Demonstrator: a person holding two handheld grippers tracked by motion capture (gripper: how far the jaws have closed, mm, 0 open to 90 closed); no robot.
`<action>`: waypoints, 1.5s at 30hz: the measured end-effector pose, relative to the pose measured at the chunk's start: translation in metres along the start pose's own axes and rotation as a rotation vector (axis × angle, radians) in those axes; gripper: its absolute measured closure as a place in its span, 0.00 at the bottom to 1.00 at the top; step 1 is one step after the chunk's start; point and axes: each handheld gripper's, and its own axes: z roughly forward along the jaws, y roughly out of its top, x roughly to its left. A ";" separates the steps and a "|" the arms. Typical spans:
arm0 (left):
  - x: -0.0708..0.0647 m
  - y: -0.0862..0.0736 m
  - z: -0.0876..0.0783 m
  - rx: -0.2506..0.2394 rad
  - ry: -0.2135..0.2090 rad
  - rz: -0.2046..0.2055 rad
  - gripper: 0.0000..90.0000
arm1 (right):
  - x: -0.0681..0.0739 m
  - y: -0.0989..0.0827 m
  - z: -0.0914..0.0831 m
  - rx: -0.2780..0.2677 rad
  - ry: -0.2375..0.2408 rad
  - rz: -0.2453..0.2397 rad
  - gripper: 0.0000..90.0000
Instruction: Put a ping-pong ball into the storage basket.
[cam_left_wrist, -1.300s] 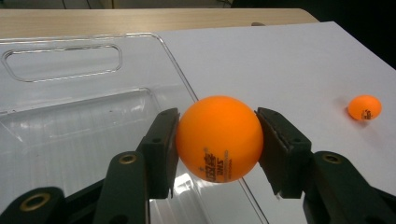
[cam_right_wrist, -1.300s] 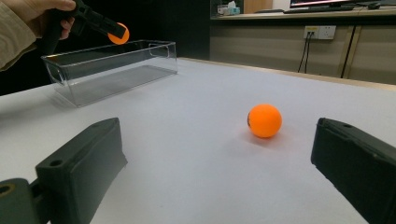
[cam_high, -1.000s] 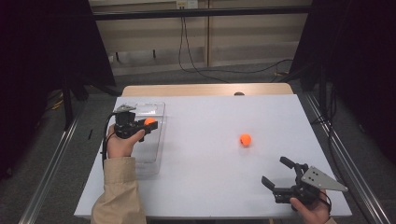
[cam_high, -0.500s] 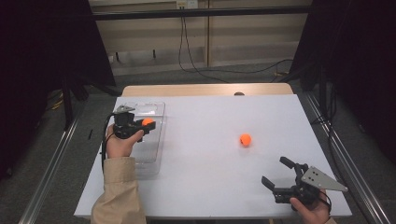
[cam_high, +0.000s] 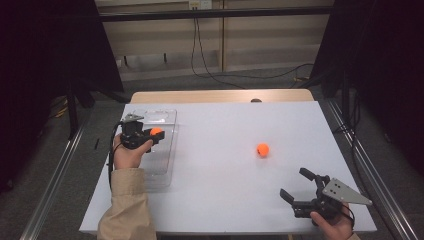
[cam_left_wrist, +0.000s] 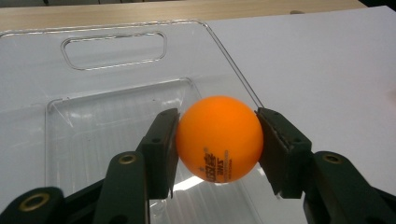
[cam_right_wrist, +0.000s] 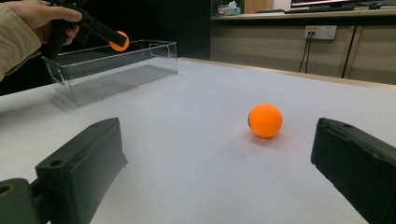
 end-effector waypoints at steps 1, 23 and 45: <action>0.000 0.000 0.000 -0.001 0.001 -0.001 0.56 | 0.000 0.000 0.000 0.000 0.000 0.000 0.02; 0.000 0.000 -0.001 -0.013 0.021 -0.005 0.49 | 0.000 0.000 0.000 0.000 0.001 0.002 0.02; -0.036 0.015 -0.003 -0.034 -0.031 0.026 0.21 | 0.000 0.000 0.000 0.000 -0.001 -0.001 0.02</action>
